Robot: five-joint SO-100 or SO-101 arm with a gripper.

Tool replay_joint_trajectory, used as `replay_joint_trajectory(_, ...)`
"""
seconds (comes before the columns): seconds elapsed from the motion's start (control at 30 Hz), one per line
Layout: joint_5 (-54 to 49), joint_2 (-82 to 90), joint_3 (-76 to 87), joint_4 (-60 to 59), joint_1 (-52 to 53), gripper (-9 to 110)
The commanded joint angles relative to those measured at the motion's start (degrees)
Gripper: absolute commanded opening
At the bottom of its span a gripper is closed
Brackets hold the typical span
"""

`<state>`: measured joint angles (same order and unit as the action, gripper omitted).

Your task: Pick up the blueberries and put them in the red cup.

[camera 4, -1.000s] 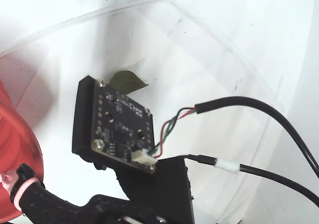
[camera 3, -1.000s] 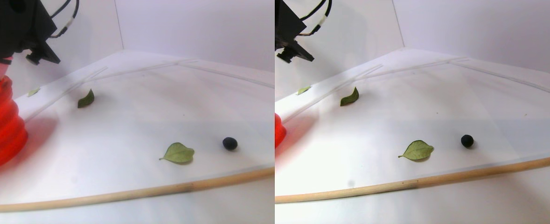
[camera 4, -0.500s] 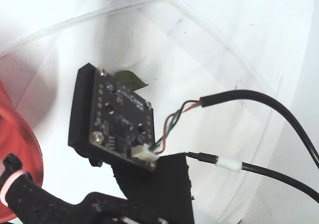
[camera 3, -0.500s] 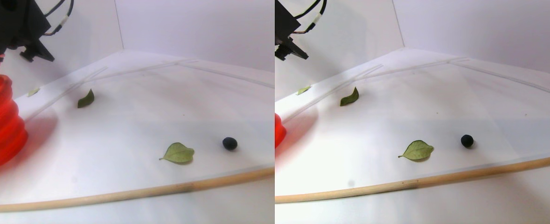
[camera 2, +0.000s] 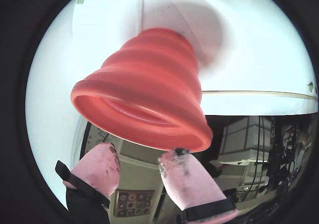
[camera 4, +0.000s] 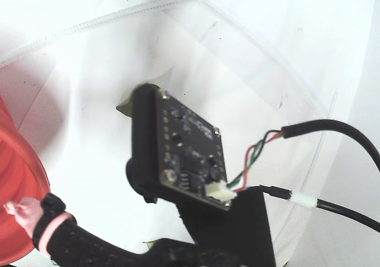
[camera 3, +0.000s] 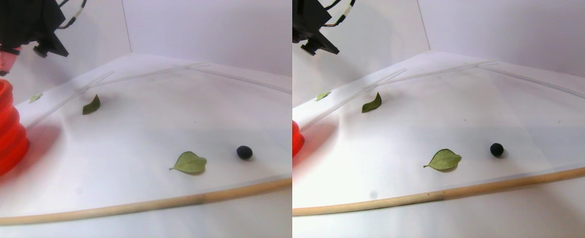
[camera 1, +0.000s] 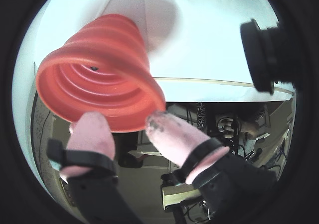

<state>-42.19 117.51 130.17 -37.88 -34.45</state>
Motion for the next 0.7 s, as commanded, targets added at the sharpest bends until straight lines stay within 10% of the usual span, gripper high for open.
replay_joint_trajectory(0.0,-2.1,5.6,0.5,-2.7,1.4,15)
replay_joint_trajectory(0.67,-20.2,10.6,4.2,-13.3,17.2,14)
